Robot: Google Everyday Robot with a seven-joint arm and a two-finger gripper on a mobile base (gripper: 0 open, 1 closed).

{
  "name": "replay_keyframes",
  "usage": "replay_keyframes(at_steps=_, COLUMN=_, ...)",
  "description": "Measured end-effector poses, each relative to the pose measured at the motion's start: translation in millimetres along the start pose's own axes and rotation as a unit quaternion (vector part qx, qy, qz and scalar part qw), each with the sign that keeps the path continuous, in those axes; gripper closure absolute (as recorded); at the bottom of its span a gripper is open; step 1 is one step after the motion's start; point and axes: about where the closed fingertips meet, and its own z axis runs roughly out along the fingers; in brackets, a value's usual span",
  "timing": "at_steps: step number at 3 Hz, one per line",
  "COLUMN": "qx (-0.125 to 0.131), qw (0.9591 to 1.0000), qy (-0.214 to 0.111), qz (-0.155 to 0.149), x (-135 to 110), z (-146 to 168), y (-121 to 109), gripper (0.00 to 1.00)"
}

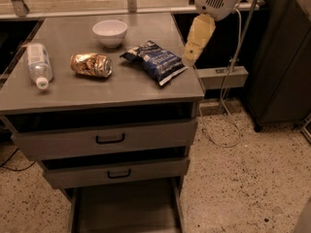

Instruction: Place blue chip bag into bottom drawer

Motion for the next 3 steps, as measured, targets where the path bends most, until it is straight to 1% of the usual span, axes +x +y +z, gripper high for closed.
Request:
replay_keyframes(at_steps=1, qx=-0.002, qw=0.9999, qy=-0.008, qz=0.010, x=-4, z=8, y=-4, gripper=0.00)
replay_keyframes(at_steps=2, qx=-0.014, qw=0.9994, qy=0.007, qz=0.030, x=-19, z=39, y=-18, gripper=0.00)
replay_keyframes(at_steps=3, qx=-0.028, qw=0.9979, qy=0.038, qz=0.045, x=-57, z=108, y=-53, gripper=0.00)
